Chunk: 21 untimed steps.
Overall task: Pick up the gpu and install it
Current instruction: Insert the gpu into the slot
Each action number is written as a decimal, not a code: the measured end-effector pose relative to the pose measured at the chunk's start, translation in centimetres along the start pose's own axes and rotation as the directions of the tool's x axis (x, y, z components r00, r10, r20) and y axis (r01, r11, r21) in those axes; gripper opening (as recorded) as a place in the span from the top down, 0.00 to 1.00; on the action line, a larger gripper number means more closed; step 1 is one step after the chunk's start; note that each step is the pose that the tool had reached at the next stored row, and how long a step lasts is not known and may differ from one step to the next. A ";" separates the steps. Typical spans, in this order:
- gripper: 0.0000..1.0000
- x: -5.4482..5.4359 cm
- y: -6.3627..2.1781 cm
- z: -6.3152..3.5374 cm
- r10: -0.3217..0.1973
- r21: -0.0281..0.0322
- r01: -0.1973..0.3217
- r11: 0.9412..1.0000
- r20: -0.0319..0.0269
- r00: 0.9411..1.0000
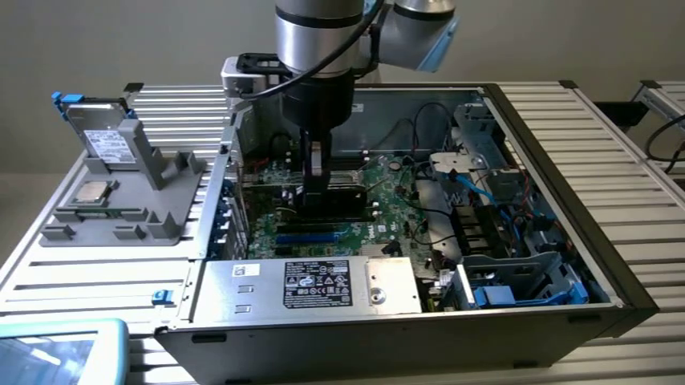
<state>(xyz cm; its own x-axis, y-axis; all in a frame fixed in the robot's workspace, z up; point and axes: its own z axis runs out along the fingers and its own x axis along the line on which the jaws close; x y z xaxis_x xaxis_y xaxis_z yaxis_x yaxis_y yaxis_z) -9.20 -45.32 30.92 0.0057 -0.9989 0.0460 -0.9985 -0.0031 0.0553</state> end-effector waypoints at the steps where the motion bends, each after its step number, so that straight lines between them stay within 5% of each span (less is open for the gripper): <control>1: 0.73 0.0 0.00 0.01 0.000 0.000 0.000 1.000 0.000 1.000; 21: 0.73 -0.2 0.15 2.51 0.000 0.000 0.000 1.000 0.001 1.000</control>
<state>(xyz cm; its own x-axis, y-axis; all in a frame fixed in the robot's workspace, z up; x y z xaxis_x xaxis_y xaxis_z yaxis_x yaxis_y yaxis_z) -9.49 -45.25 28.42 0.0057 -0.9990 0.0454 -0.9985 -0.0032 0.0550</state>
